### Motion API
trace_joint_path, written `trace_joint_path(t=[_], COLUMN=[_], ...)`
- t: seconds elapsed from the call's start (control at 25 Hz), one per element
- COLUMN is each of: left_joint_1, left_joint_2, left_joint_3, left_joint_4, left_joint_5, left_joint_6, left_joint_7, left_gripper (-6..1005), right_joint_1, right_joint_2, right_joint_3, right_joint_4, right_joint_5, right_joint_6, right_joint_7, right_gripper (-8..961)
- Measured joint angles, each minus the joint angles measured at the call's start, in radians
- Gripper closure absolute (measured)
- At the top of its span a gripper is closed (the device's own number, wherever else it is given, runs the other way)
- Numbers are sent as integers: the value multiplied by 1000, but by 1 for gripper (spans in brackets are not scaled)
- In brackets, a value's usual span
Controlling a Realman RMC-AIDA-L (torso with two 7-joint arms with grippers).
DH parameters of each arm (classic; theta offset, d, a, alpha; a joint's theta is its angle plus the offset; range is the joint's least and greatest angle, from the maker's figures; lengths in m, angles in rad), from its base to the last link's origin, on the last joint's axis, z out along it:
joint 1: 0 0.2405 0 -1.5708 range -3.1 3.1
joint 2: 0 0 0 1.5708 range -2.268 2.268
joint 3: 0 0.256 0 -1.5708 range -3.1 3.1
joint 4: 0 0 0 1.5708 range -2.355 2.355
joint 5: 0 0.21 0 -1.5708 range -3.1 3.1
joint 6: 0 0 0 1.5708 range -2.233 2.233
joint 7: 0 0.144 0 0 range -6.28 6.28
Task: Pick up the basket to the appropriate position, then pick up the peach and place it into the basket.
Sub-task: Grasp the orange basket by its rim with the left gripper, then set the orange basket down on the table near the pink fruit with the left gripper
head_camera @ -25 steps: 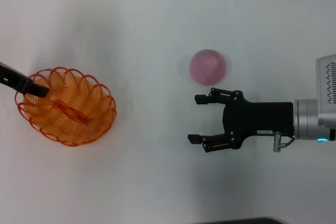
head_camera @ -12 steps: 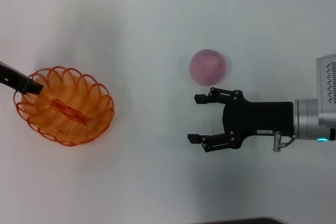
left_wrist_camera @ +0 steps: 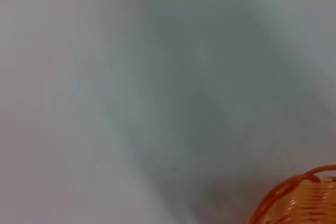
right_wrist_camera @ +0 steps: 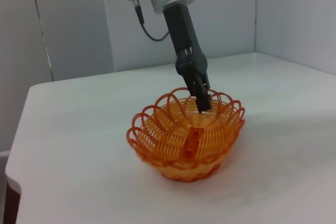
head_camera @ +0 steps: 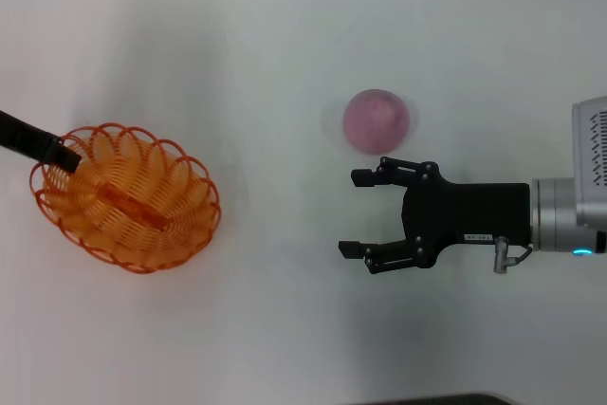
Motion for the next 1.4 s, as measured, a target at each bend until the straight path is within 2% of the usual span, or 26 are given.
trace_joint_path(t=[0.12, 0.28, 0.32, 0.56, 0.76, 0.92, 1.24, 1.4], left_joint_1=[-26, -69, -72, -67, -40, 3, 77, 85], left_joint_2=[23, 78, 85, 95, 86, 68, -10, -29], left_joint_3=[-84, -213, -231, -265, -304, -330, -328, -328], left_joint_4=[-21, -106, -116, -127, -131, -124, -59, -49], left_joint_5=[-12, -28, -31, -68, -109, -169, -225, -226], left_joint_6=[60, 136, 145, 174, 189, 182, 129, 120], left_joint_7=[-45, -58, -58, -86, -117, -135, -146, -145], left_gripper=[852, 883, 892, 925, 926, 926, 925, 927], right_joint_1=[0, 1, 1, 8, 11, 11, 12, 12], right_joint_2=[0, 0, 0, 0, 0, 1, 3, 3], right_joint_3=[0, 4, 5, 3, 5, 8, 2, 0], right_joint_4=[0, 0, 0, 0, 0, 1, 1, 0], right_joint_5=[0, 0, 0, 0, 0, 0, 1, 0], right_joint_6=[-1, -4, -4, -5, -6, -6, -9, -12], right_joint_7=[1, 6, 7, 11, 14, 17, 23, 23], right_gripper=[1, 1, 1, 1, 1, 1, 1, 1])
